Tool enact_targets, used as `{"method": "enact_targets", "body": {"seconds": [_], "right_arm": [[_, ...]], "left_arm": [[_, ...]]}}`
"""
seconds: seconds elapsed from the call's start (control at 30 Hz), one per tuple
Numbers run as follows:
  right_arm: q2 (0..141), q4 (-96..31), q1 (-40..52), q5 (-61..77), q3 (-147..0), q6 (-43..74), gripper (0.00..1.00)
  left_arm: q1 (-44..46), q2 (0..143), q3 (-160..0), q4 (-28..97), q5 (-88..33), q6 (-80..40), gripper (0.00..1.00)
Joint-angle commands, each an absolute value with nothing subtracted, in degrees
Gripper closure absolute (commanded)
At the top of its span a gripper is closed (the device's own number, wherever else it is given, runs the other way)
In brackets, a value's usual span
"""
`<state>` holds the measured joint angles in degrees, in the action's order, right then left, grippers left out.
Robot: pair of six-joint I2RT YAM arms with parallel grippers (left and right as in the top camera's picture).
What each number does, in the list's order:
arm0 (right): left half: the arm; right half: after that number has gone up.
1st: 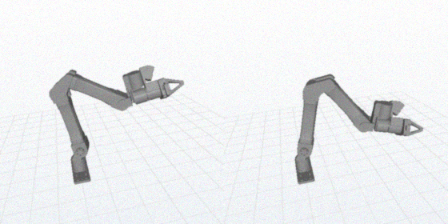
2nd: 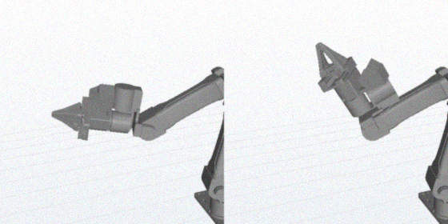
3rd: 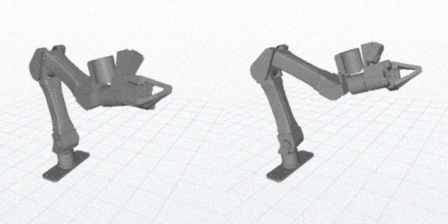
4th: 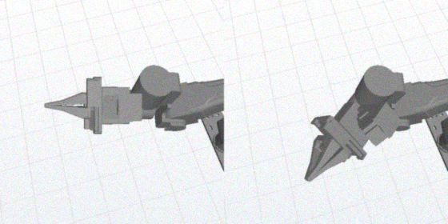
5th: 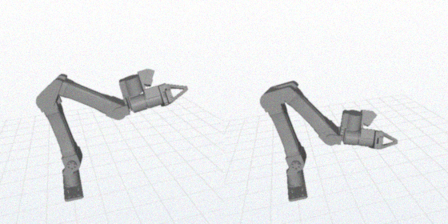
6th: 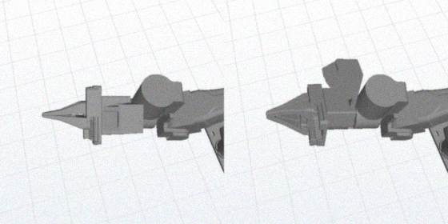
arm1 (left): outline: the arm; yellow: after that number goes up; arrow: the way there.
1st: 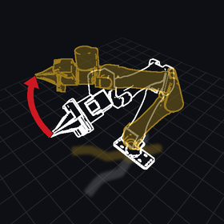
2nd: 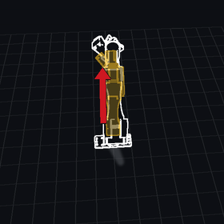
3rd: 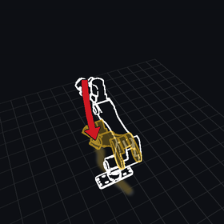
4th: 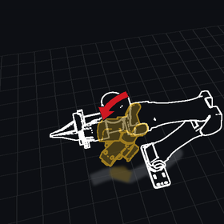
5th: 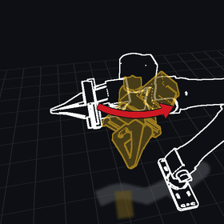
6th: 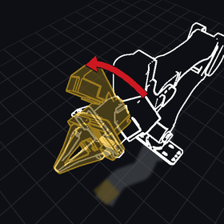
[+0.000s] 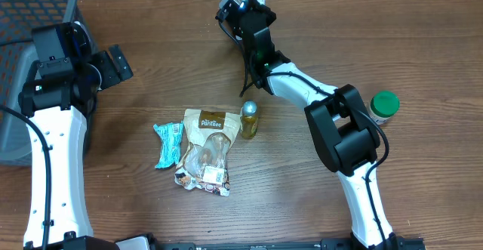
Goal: Scan the item barcode
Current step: 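Hold the packet in front of the white scanner with the right gripper, then carry the packet back down to the table right of the bottle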
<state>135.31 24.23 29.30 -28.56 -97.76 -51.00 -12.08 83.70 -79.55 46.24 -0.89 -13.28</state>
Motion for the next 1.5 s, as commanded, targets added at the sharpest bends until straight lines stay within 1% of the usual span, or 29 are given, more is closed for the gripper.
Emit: {"method": "enact_targets", "body": {"seconds": [0.0,0.07,0.2,0.37,0.47,0.57,0.67,0.83,1.0,1.2,1.47], "right_arm": [[126.3,19.7,30.5,-29.9,-98.8,-44.8,0.96],[122.4,12.9,30.6,-29.6,-98.8,-40.8,0.96],[114.3,-5.6,29.8,-29.5,-98.8,-30.8,0.96],[106.3,-31.0,27.5,-28.8,-98.8,-8.9,0.96],[104.1,-45.4,25.4,-22.0,-98.8,-0.3,0.96],[104.1,-57.7,23.0,-13.3,-98.6,4.9,0.96],[104.6,-67.2,20.8,-8.7,-98.0,10.6,0.96],[104.6,-72.9,17.6,-8.7,-94.5,18.3,0.96],[104.6,-72.9,15.6,-8.7,-88.7,18.5,0.96],[104.6,-70.1,14.5,-8.8,-81.4,18.7,0.96],[104.6,-68.3,14.0,-9.0,-76.6,21.5,0.96]], "left_arm": [[-12.0,83.4,-80.8,46.2,-0.9,-12.2,0.01],[-12.0,83.4,-80.8,46.2,-0.9,-12.2,0.01],[-12.0,83.4,-80.8,46.2,-0.9,-12.2,0.0],[-12.0,83.4,-80.8,46.2,-0.9,-12.2,0.0],[-12.0,83.4,-80.8,46.2,-0.9,-12.2,0.01],[-12.0,83.4,-80.8,46.2,-0.9,-12.2,0.0],[-12.0,83.4,-80.8,46.2,-0.9,-12.2,0.0],[-12.0,83.4,-80.8,46.2,-0.9,-12.2,0.0],[-12.0,83.4,-80.8,46.2,-0.9,-12.2,0.0],[-12.0,83.4,-80.8,46.2,-0.9,-12.2,0.0],[-12.0,83.4,-80.8,46.2,-0.9,-12.2,0.0]]}}
